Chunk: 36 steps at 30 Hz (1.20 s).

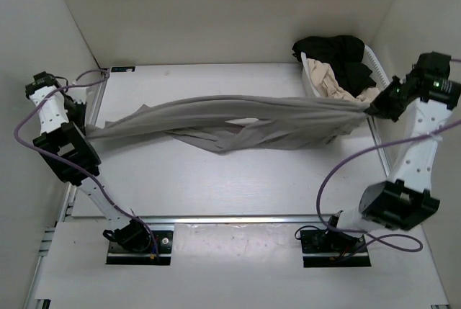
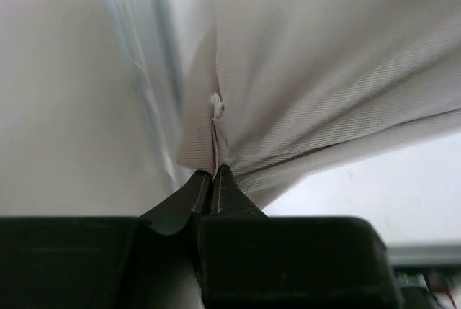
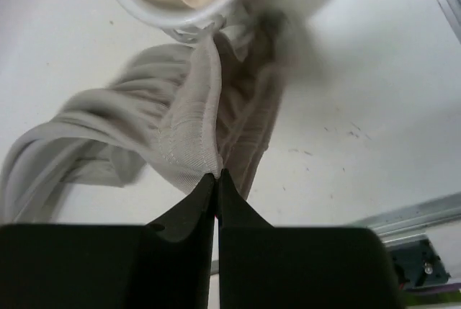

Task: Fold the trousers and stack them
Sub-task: Flatten the trousers out

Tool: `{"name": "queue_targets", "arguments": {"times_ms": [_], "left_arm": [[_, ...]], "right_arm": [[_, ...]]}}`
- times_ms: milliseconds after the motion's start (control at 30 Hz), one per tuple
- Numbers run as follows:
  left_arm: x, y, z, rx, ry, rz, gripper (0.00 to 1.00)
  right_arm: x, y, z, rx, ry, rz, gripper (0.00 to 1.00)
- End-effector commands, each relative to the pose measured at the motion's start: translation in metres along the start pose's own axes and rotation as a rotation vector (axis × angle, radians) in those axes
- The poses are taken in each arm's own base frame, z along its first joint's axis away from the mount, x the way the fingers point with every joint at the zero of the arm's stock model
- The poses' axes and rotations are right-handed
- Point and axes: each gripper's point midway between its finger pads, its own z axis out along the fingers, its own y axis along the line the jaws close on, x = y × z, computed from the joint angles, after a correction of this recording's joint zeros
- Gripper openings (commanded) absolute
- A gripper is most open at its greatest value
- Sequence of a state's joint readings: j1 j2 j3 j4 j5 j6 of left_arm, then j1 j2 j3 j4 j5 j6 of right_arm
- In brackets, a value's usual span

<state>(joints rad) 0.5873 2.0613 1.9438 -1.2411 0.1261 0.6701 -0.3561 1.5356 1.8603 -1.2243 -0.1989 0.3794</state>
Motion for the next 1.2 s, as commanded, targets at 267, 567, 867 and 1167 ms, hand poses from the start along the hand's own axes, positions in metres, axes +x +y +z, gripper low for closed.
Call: {"name": "queue_targets", "arguments": {"times_ms": [267, 567, 867, 1167], "left_arm": [[0.114, -0.007, -0.003, 0.032, 0.242, -0.002, 0.14], [0.159, -0.028, 0.019, 0.028, 0.284, 0.029, 0.14], [0.175, -0.037, 0.028, 0.052, 0.307, 0.041, 0.92], [0.029, -0.036, 0.012, 0.014, -0.074, 0.040, 0.94]], "right_arm": [[0.145, -0.117, -0.016, 0.347, 0.130, 0.097, 0.00], [0.220, -0.140, 0.023, 0.340, 0.284, 0.178, 0.00], [0.223, -0.146, 0.033, 0.355, 0.283, 0.188, 0.00], [0.223, -0.142, 0.040, 0.322, 0.321, 0.183, 0.00]]}}
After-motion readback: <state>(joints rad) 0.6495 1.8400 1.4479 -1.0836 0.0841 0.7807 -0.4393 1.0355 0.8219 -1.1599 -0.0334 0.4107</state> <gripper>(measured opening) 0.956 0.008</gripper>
